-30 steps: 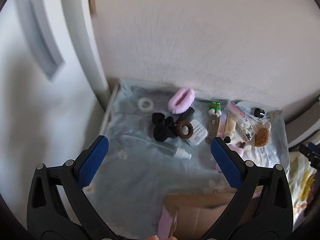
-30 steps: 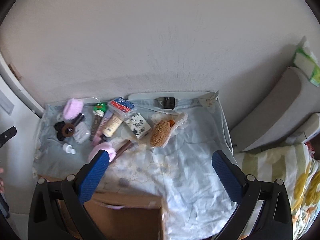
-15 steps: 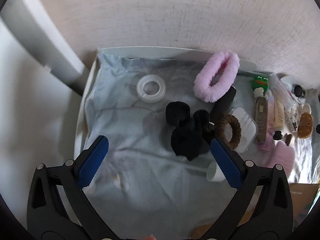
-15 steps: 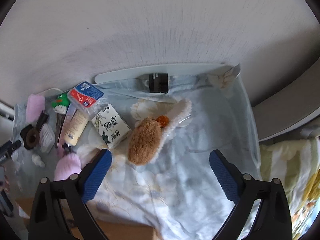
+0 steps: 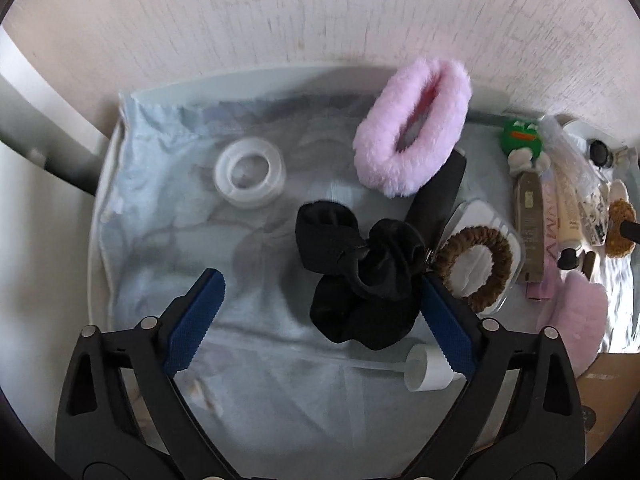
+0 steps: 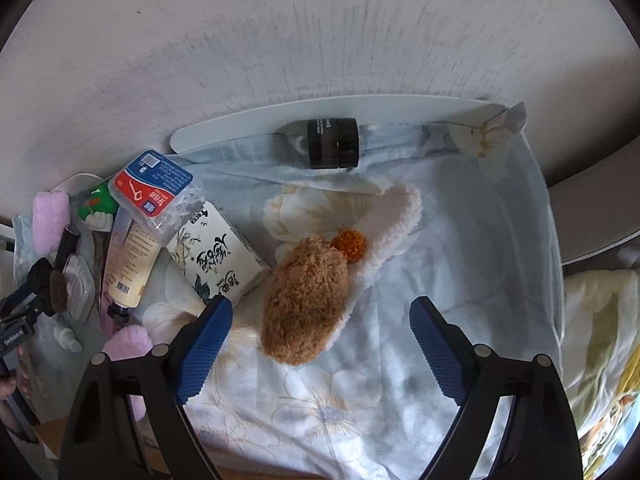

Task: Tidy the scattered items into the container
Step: 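Grasp the black socks with the left tool while the right tool grasps the brown plush toy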

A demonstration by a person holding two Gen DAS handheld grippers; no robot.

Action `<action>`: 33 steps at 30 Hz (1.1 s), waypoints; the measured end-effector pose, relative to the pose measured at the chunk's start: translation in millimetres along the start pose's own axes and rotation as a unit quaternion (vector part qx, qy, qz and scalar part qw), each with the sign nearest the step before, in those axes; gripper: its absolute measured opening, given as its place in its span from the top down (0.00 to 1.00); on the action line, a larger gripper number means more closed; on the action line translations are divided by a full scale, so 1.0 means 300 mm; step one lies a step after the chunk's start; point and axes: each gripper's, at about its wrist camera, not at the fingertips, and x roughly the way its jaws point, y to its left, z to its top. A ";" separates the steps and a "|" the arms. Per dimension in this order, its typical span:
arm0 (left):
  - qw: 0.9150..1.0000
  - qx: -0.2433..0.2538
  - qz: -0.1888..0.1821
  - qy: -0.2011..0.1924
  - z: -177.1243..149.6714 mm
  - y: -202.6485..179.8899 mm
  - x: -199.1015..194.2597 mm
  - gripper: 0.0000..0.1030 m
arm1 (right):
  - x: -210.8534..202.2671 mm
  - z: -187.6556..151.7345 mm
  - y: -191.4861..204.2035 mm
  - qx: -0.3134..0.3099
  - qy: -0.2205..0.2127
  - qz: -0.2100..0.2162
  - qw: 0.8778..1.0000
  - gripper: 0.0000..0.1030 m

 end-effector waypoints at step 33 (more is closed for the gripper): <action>0.999 0.037 0.009 -0.021 -0.040 -0.019 -0.107 0.85 | -0.058 -0.037 -0.037 0.011 0.026 -0.010 1.000 0.72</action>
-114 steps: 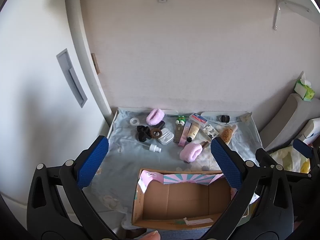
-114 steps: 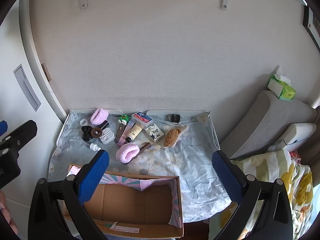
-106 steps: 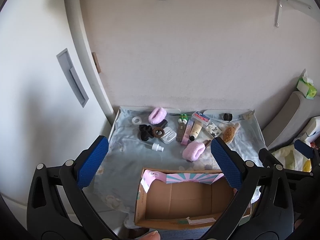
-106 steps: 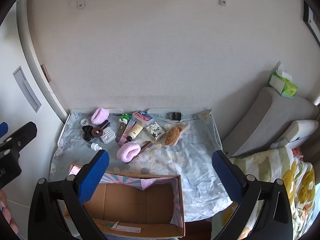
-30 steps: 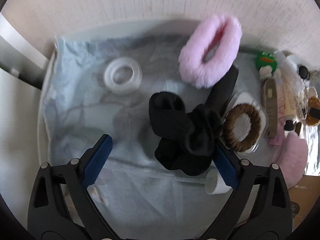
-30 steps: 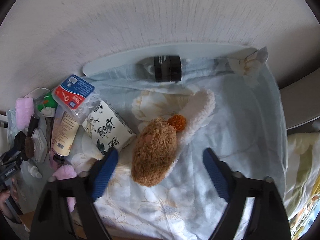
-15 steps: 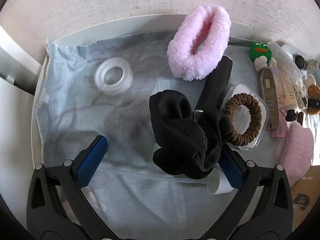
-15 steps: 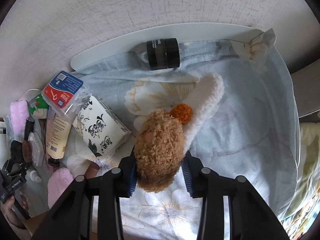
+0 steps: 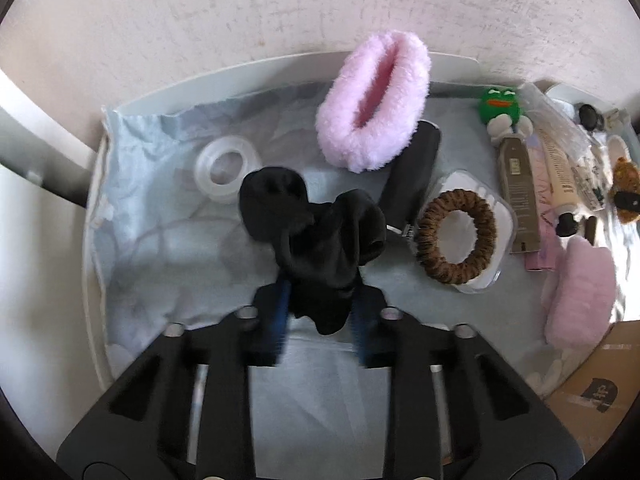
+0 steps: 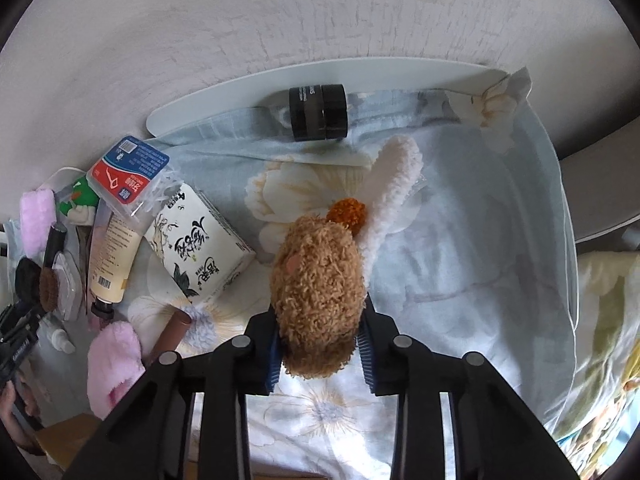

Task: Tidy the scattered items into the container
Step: 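Grasp the black socks with the left tool while the right tool grasps the brown plush toy, then carry socks and plush toy into the cardboard box and open both tools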

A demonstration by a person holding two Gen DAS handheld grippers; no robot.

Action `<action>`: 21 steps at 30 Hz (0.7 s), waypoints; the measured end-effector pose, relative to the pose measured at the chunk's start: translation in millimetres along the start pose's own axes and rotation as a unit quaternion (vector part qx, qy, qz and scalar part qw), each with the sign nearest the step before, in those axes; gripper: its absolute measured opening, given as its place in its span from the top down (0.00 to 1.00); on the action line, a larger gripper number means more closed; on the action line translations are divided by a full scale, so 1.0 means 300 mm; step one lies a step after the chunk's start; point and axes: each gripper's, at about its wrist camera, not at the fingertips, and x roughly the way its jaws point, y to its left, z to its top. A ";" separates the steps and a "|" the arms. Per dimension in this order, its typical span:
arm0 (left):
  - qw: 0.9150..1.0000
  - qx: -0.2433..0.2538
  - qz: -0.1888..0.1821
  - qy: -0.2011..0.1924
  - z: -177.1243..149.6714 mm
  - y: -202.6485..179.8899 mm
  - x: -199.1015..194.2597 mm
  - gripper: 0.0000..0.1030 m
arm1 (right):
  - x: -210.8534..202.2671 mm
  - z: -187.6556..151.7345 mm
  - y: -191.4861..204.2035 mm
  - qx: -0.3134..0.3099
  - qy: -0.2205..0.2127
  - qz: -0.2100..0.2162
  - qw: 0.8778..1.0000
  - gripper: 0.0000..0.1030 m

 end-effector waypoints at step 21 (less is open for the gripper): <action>0.987 0.002 0.006 -0.161 -0.190 -0.189 -0.827 0.90 | -0.535 -0.226 0.079 -0.081 -0.123 0.061 0.987 0.73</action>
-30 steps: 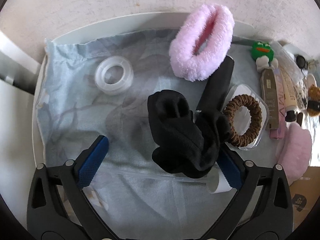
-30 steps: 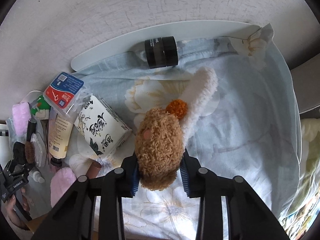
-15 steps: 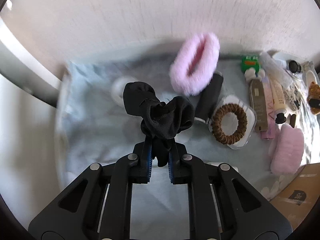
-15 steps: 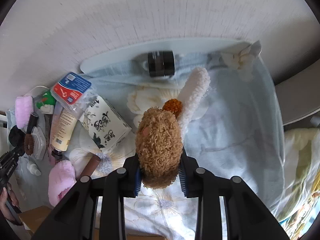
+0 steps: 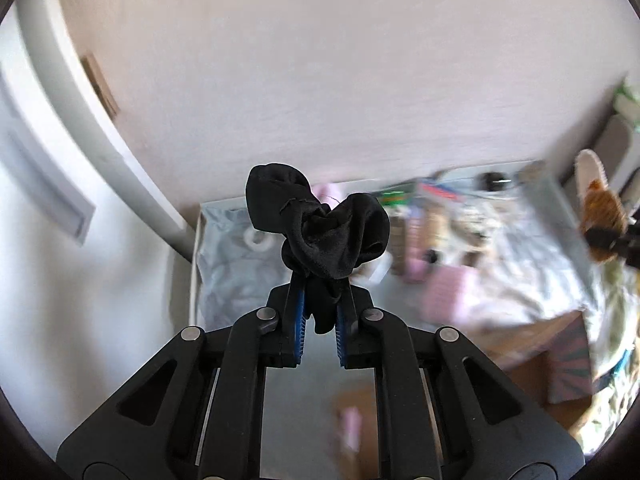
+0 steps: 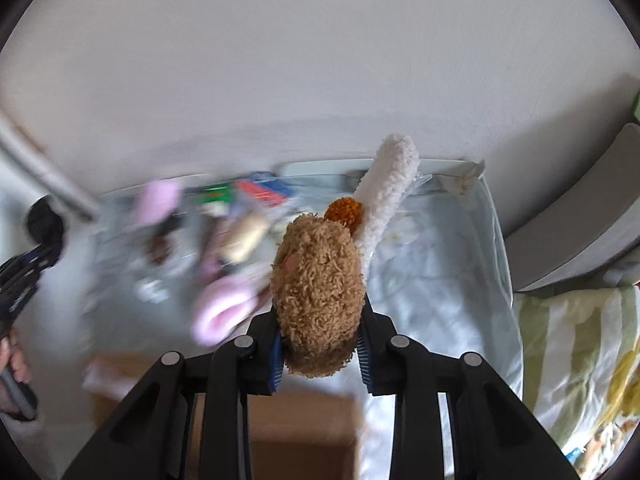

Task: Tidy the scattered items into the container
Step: 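Carry socks and plush toy into the cardboard box and open both tools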

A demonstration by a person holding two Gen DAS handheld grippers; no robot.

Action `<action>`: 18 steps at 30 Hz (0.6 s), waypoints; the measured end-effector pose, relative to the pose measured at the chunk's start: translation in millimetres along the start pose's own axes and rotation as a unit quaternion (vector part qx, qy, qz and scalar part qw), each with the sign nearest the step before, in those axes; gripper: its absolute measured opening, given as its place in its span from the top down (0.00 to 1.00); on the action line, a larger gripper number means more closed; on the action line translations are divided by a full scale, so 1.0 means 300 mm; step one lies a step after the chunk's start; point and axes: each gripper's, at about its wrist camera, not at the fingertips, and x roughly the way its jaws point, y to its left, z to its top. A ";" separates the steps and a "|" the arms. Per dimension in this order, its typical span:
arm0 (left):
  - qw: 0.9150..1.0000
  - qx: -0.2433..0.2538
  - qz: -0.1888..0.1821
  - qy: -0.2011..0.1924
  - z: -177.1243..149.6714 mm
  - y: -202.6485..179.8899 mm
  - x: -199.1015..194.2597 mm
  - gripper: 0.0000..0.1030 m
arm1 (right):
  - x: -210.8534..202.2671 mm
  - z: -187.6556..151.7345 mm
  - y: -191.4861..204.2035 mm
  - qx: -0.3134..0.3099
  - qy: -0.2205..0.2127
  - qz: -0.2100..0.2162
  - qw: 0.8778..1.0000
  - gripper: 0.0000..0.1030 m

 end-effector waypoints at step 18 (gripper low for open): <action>0.993 -0.052 -0.010 0.108 -0.491 -0.305 0.084 0.90 | 0.071 -0.475 0.185 -0.090 0.081 0.048 0.991 0.73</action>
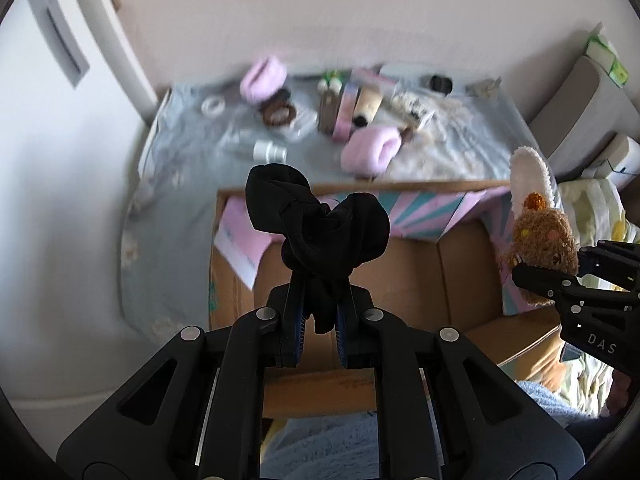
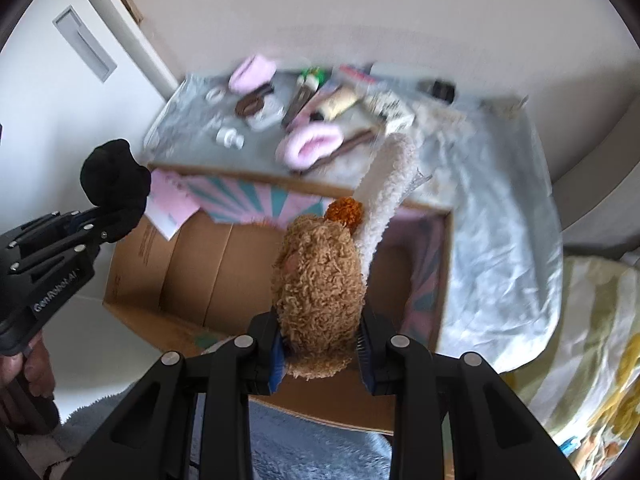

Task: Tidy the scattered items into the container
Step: 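Carry socks and plush toy into the cardboard box and open both tools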

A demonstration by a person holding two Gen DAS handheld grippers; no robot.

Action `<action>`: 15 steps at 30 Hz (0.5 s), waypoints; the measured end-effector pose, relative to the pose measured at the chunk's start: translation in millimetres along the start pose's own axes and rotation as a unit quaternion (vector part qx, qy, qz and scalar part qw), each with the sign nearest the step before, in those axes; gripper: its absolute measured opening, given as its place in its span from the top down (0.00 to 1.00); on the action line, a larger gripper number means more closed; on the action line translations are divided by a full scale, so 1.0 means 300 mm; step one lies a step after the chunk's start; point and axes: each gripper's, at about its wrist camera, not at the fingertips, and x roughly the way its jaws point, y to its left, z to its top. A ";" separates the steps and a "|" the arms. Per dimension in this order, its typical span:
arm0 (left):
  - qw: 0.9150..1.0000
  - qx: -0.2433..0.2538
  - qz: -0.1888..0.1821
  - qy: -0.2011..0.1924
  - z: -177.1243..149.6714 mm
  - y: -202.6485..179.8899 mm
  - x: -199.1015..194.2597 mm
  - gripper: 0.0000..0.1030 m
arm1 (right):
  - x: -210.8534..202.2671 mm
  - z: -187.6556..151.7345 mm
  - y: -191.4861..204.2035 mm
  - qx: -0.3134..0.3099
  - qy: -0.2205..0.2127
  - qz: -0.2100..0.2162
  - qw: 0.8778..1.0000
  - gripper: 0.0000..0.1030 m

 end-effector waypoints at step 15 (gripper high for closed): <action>0.997 -0.022 -0.017 0.075 -0.082 0.002 0.106 0.71 | 0.073 -0.070 0.071 -0.046 0.060 -0.005 0.997 0.70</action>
